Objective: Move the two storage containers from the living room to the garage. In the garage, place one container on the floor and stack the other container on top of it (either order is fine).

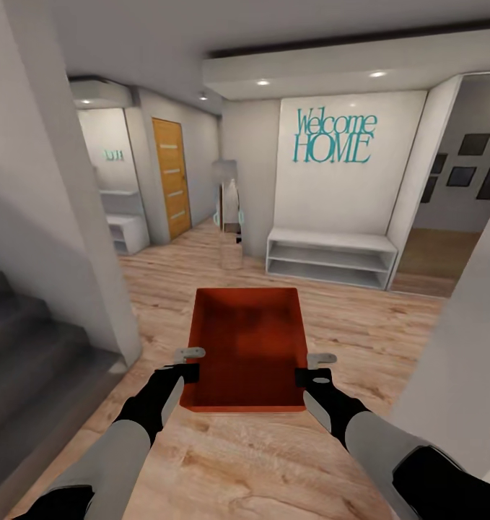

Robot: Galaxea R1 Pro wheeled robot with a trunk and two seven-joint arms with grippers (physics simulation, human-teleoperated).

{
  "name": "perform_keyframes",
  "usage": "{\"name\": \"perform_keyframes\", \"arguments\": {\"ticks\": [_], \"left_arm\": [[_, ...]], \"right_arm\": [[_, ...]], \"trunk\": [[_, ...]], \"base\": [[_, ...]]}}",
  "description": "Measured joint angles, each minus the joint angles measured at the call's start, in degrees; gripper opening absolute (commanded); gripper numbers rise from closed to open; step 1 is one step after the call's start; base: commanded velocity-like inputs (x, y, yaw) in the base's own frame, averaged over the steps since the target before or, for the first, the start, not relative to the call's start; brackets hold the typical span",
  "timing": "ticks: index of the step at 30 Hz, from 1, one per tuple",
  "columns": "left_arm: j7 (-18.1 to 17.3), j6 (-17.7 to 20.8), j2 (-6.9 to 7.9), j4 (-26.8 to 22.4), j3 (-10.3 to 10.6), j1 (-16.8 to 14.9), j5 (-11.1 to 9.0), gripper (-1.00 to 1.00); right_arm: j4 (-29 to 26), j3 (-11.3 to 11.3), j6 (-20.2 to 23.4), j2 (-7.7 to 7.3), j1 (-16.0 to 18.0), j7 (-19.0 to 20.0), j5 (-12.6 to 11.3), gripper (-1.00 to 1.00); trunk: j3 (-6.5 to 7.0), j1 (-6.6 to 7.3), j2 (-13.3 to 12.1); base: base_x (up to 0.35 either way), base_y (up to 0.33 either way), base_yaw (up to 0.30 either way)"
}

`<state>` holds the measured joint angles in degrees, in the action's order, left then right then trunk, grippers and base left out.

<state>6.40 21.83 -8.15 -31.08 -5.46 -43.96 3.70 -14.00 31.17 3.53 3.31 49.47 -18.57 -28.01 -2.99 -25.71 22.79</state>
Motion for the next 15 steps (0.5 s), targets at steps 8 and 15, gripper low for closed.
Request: {"name": "perform_keyframes", "arguments": {"ticks": [8,15], "left_arm": [[0.01,0.00,0.00,-0.01,0.00,0.02,-0.02,-1.00],[0.01,0.00,-0.01,0.01,0.00,-0.01,-0.01,-1.00]], "right_arm": [[0.00,0.01,0.00,-0.01,0.00,0.03,-0.01,-1.00],[0.00,-0.01,0.00,-0.01,0.00,0.03,0.00,-1.00]], "trunk": [[0.00,0.00,0.00],[0.00,0.00,0.00]], "base": [[0.322,0.000,0.000],[0.322,0.000,0.000]]}}
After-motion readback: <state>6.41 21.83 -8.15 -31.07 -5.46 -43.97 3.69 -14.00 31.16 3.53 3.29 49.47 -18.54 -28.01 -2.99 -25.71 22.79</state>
